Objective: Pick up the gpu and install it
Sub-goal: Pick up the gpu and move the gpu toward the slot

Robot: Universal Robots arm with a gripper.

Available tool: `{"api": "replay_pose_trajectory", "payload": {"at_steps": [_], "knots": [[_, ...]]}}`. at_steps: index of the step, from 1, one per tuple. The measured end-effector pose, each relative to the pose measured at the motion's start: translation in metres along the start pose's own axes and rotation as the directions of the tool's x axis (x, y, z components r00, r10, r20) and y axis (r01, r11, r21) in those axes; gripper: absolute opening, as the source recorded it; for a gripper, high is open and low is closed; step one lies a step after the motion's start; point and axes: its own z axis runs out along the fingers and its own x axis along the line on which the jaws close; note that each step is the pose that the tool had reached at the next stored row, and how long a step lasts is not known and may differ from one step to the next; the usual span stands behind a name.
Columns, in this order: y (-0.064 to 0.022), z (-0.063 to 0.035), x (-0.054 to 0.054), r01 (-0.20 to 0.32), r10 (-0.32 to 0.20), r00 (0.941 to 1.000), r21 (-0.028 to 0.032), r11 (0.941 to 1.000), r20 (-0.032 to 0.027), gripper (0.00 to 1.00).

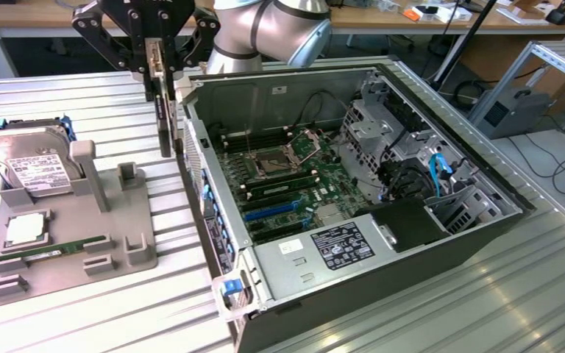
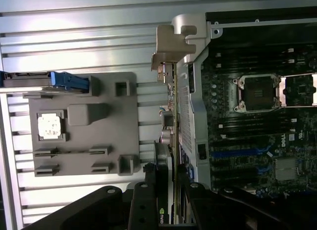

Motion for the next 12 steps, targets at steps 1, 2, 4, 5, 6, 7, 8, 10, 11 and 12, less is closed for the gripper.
{"api": "replay_pose_trajectory", "payload": {"at_steps": [1,2,4,5,6,7,8,10,11,12], "knots": [[0.0001,0.0,-0.001,0.0,0.0,1.0,0.0,1.0,0.0,0.27],[0.0001,0.0,-0.002,0.0,0.0,1.0,0.0,1.0,0.0,0.27],[0.0002,0.0001,-0.003,0.0,0.0,1.0,0.0,1.0,-0.0001,0.27],[0.0003,0.0001,-0.004,0.0,0.0,1.0,0.0,1.0,0.0,0.27],[0.0004,0.0001,-0.005,0.0,0.0,1.0,0.0,1.0,0.0,0.27],[0.0004,0.0001,-0.005,0.0,0.0,1.0,0.0001,1.0,-0.0001,0.27],[0.0005,0.0002,-0.007,0.0,0.0,1.0,0.0,1.0,0.0,0.27],[0.0008,0.0003,-0.01,0.0,0.0,1.0,0.0,1.0,0.0,0.27],[0.0008,0.0003,-0.011,0.0,0.0,1.0,0.0001,1.0,-0.0001,0.27],[0.0009,0.0003,-0.012,0.0,0.0,1.0,0.0001,1.0,0.0,0.27]]}}
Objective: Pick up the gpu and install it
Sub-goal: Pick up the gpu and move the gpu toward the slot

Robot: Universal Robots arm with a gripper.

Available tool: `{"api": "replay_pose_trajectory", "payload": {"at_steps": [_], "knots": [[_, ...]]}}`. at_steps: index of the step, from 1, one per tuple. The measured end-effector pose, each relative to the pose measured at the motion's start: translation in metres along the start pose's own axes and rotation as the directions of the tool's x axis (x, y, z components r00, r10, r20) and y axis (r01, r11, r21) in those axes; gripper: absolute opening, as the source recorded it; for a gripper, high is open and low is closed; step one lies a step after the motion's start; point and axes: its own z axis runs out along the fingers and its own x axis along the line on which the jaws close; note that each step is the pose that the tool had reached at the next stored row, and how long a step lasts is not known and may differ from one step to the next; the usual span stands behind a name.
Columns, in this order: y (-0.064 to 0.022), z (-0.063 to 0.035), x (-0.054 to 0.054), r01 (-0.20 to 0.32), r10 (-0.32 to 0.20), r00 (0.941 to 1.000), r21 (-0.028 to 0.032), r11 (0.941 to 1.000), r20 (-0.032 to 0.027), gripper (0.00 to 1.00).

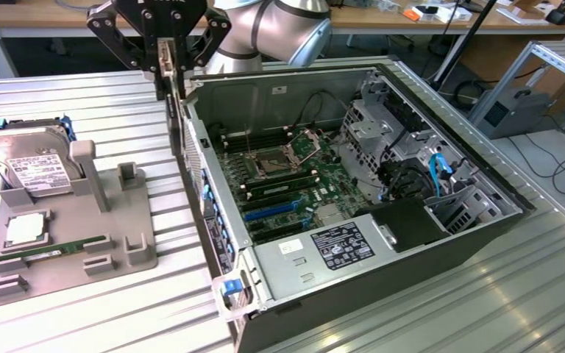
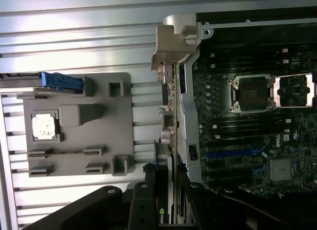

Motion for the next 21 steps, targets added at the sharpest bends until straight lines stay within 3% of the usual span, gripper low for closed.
{"api": "replay_pose_trajectory", "payload": {"at_steps": [21], "knots": [[0.0021,0.0008,-0.028,0.0,0.0,1.0,-0.0001,1.0,0.0,0.27]]}}
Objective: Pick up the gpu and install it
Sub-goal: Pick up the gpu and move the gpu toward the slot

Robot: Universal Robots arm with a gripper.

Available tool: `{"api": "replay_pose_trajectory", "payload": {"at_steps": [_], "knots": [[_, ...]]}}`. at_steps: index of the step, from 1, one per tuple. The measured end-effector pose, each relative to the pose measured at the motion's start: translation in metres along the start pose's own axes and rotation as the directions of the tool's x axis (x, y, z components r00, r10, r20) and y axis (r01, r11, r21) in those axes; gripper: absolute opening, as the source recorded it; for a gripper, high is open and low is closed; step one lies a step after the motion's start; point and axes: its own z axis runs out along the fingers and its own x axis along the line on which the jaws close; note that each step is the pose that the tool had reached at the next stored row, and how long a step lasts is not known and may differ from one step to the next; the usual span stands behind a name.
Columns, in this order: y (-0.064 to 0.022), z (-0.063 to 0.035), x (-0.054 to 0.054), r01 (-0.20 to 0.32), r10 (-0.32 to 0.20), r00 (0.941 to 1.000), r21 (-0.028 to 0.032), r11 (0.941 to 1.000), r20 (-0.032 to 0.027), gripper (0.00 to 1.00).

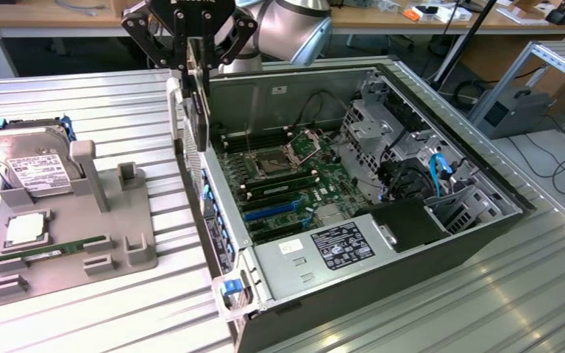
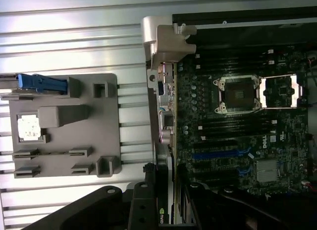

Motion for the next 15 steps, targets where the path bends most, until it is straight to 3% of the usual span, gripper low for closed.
{"api": "replay_pose_trajectory", "payload": {"at_steps": [15], "knots": [[0.0015,0.0006,-0.02,0.0,0.0,1.0,0.0,1.0,0.0,0.27]]}}
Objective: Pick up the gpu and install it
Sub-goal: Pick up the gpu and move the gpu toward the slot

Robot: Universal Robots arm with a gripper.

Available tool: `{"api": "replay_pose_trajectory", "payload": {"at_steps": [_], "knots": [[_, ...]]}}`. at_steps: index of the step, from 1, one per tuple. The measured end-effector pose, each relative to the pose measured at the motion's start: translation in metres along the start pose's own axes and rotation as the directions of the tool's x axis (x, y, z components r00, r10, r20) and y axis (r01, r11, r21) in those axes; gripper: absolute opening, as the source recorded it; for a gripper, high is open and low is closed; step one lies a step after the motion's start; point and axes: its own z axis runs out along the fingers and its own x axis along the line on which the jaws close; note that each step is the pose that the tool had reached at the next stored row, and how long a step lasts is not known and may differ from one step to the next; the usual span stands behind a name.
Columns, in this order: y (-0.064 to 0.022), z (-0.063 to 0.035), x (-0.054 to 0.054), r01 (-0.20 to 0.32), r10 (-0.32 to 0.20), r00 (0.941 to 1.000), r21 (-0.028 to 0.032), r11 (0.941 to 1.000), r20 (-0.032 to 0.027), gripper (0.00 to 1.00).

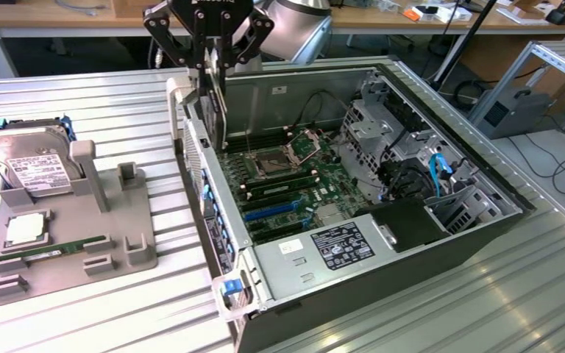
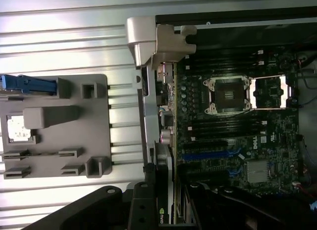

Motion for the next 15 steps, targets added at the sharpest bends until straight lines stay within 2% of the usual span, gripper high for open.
{"api": "replay_pose_trajectory", "payload": {"at_steps": [15], "knots": [[0.0015,0.0005,-0.02,0.0,0.0,1.0,0.0001,1.0,-0.0001,0.27]]}}
